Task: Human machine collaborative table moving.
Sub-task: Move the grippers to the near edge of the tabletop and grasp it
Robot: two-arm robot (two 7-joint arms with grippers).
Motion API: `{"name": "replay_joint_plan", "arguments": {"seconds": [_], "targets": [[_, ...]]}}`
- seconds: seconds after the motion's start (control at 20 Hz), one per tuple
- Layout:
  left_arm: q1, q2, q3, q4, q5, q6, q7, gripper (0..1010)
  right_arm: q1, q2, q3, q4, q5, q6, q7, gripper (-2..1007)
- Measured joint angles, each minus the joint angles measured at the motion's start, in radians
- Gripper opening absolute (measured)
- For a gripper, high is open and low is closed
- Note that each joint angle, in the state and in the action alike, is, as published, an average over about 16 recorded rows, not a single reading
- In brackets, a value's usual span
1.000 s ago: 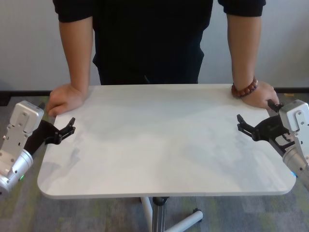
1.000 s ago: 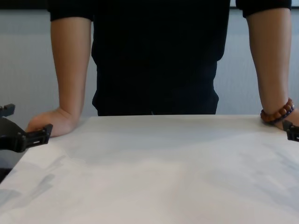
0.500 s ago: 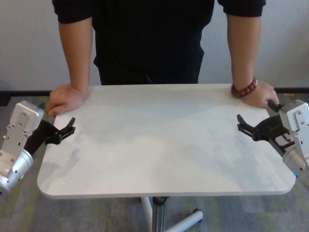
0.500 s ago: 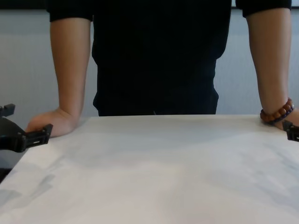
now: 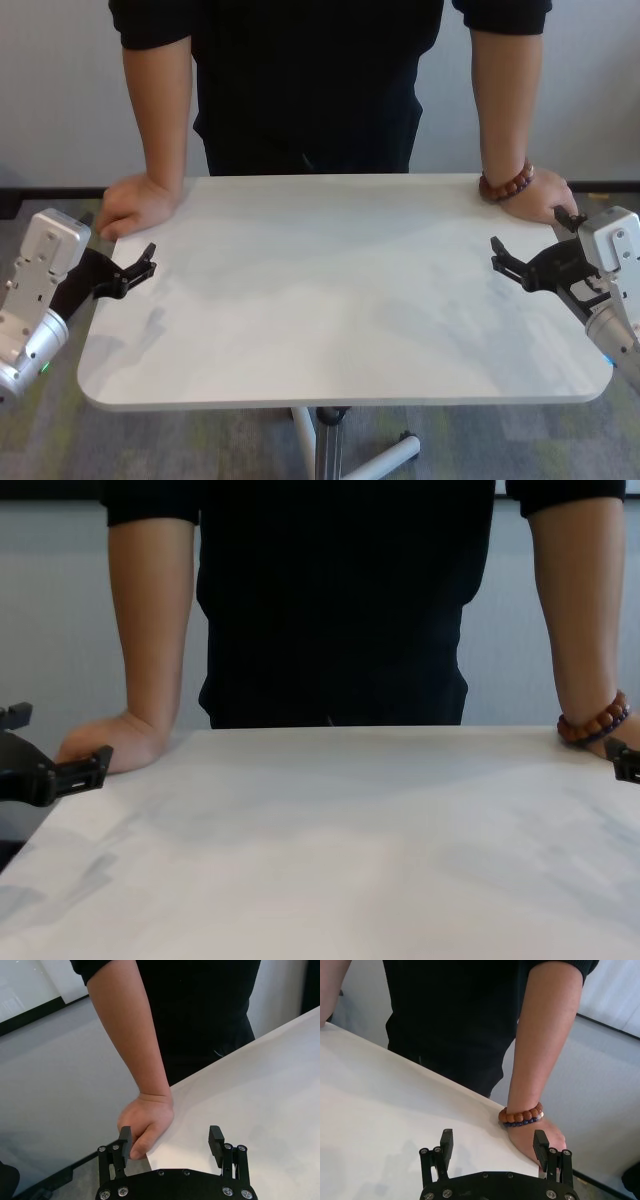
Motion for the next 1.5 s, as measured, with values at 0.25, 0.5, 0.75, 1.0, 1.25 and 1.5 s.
{"name": "replay_joint_plan", "arguments": {"seconds": [0.25, 0.5, 0.75, 1.0, 1.25, 1.5], "targets": [[0.0, 0.0, 0.0, 0.0, 0.0, 0.0, 0.0, 1001, 0.0, 0.0, 0.0, 0.0, 0.0, 0.0, 0.0, 1005], [0.0, 0.0, 0.0, 0.0, 0.0, 0.0, 0.0, 1001, 0.0, 0.0, 0.0, 0.0, 0.0, 0.0, 0.0, 1005], [0.0, 0.0, 0.0, 0.0, 0.0, 0.0, 0.0, 1001, 0.0, 0.0, 0.0, 0.0, 0.0, 0.0, 0.0, 1005], [0.0, 0.0, 0.0, 0.0, 0.0, 0.0, 0.0, 1001, 0.0, 0.0, 0.0, 0.0, 0.0, 0.0, 0.0, 1005], [0.0, 0.0, 0.0, 0.0, 0.0, 0.0, 0.0, 1001, 0.0, 0.0, 0.0, 0.0, 0.0, 0.0, 0.0, 1005], [0.0, 0.0, 0.0, 0.0, 0.0, 0.0, 0.0, 1001, 0.0, 0.0, 0.0, 0.0, 0.0, 0.0, 0.0, 1005]]}}
